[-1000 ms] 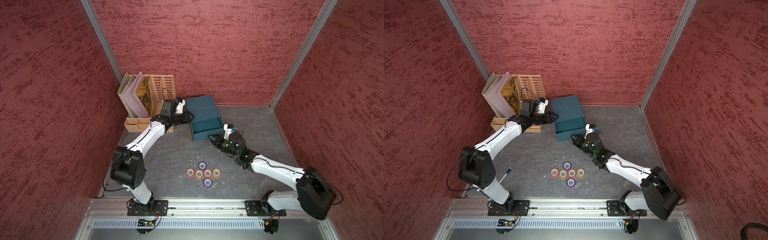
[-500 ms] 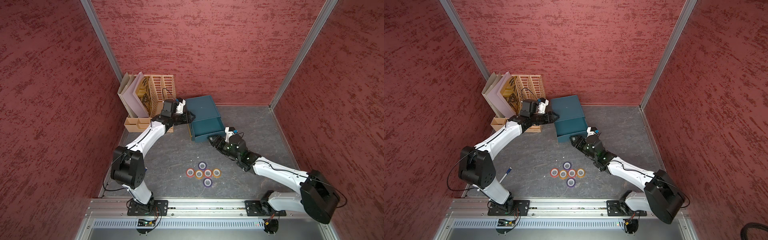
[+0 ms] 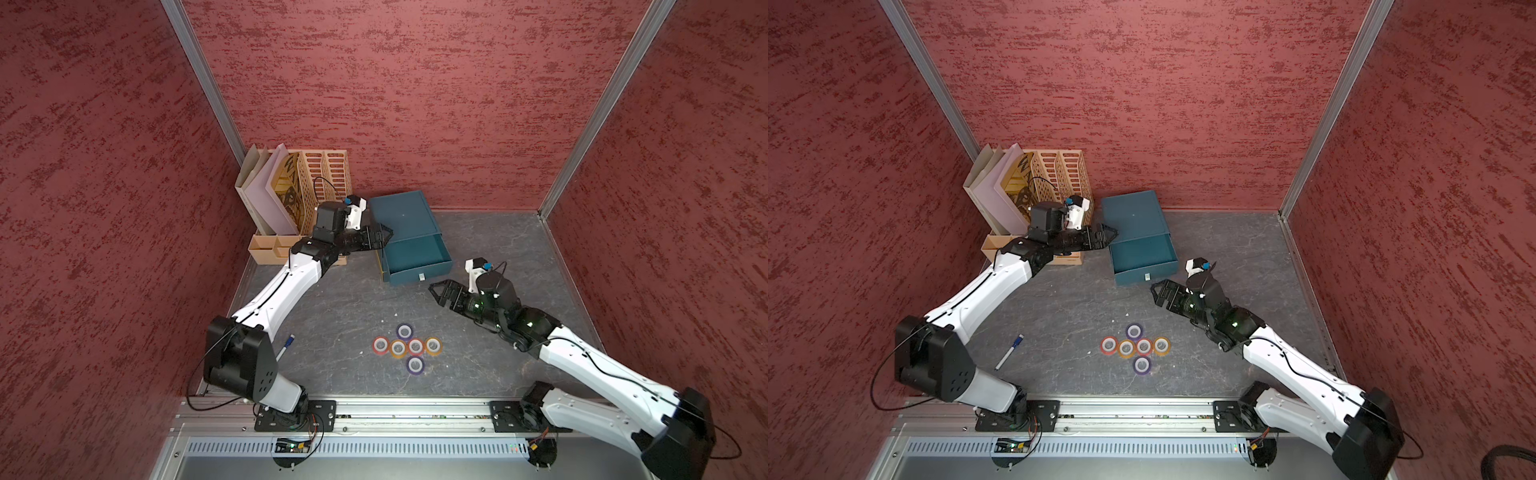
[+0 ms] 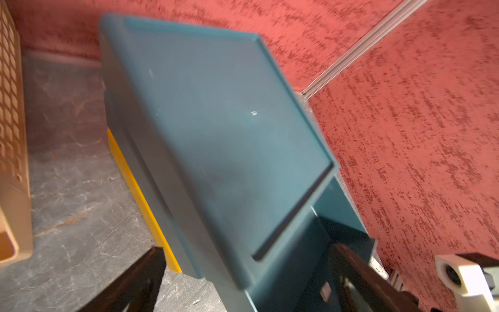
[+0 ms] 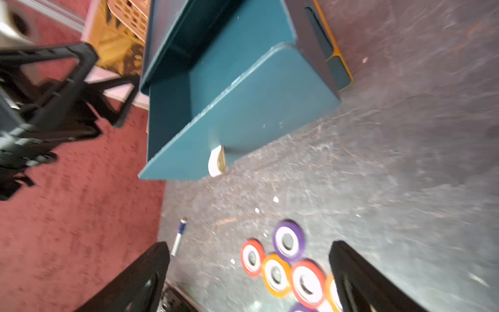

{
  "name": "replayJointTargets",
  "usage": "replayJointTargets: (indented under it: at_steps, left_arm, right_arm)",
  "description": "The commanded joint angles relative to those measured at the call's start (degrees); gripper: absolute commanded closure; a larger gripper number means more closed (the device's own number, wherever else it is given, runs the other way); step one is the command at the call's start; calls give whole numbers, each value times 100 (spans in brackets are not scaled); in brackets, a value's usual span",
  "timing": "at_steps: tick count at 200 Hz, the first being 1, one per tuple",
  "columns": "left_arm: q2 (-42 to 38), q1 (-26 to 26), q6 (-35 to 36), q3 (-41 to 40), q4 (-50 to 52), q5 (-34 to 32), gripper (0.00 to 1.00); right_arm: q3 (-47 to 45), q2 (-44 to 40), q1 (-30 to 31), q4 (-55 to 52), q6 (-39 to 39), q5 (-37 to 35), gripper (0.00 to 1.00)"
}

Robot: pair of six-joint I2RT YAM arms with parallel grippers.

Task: Place the transparent tape into the drawer according to color
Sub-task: Open the drawer in the storage box, then pick up the tape at the center of the board.

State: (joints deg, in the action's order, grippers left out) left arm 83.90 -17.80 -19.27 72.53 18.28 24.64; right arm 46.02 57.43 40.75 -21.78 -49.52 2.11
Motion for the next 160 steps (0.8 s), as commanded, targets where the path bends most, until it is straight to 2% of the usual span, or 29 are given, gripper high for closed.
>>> replayJointTargets:
  at_steps: [1, 36, 82, 126, 160]
  left_arm:
    - [-495, 9, 21, -319, -61, 187, 0]
    - [-1336, 73, -57, -1069, 258, 417, 0]
    - [-2530, 110, -405, -2336, 394, 588, 0]
    - [-3071, 102, -935, -3385, -120, 777, 0]
    - [-3136, 99, -1000, -3673, -263, 744, 0]
  right_arm:
    - [567, 34, 56, -1824, 942, -87, 1]
    - [902, 553, 252, -2891, 1492, 62, 4]
    - [678, 875, 852, -3391, 1308, -242, 7]
    - [332, 1387, 1234, -2913, 945, -597, 8]
    - [158, 1979, 1342, -2287, 629, -955, 9]
